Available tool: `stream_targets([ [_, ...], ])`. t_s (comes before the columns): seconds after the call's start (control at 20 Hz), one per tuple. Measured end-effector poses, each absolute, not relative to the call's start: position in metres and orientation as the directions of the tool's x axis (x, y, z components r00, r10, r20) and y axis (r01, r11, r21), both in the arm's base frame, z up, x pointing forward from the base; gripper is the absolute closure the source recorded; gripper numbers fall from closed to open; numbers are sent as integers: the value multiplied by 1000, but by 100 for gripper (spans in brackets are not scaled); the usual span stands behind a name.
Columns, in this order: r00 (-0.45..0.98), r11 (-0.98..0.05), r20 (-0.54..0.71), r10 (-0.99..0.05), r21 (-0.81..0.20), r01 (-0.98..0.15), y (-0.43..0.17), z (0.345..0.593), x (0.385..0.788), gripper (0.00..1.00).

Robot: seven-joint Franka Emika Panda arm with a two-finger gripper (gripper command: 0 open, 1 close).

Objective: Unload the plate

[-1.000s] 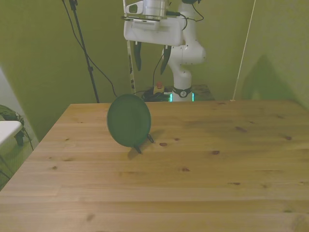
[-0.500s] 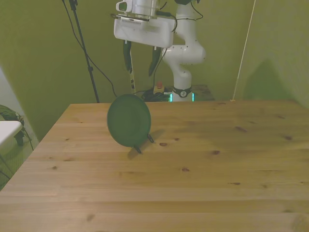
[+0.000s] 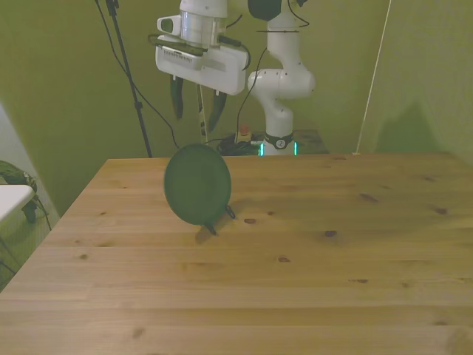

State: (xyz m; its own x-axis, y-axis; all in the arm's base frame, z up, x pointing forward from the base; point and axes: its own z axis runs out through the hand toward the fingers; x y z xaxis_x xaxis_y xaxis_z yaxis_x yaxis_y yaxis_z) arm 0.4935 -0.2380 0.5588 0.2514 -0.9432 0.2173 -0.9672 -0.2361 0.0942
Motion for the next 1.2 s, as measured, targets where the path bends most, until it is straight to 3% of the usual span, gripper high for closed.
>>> stream_targets([
  [0.35, 276, -258, 231, -933, 104, -960, -235, 534, 514, 0],
  [0.9, 295, -264, 246, -923, 153, -952, -239, 518, 512, 0],
  [0.95, 296, -265, 248, -922, 150, -953, -240, 517, 512, 100],
  [1.2, 298, -269, 252, -921, 144, -952, -242, 509, 512, 100],
])
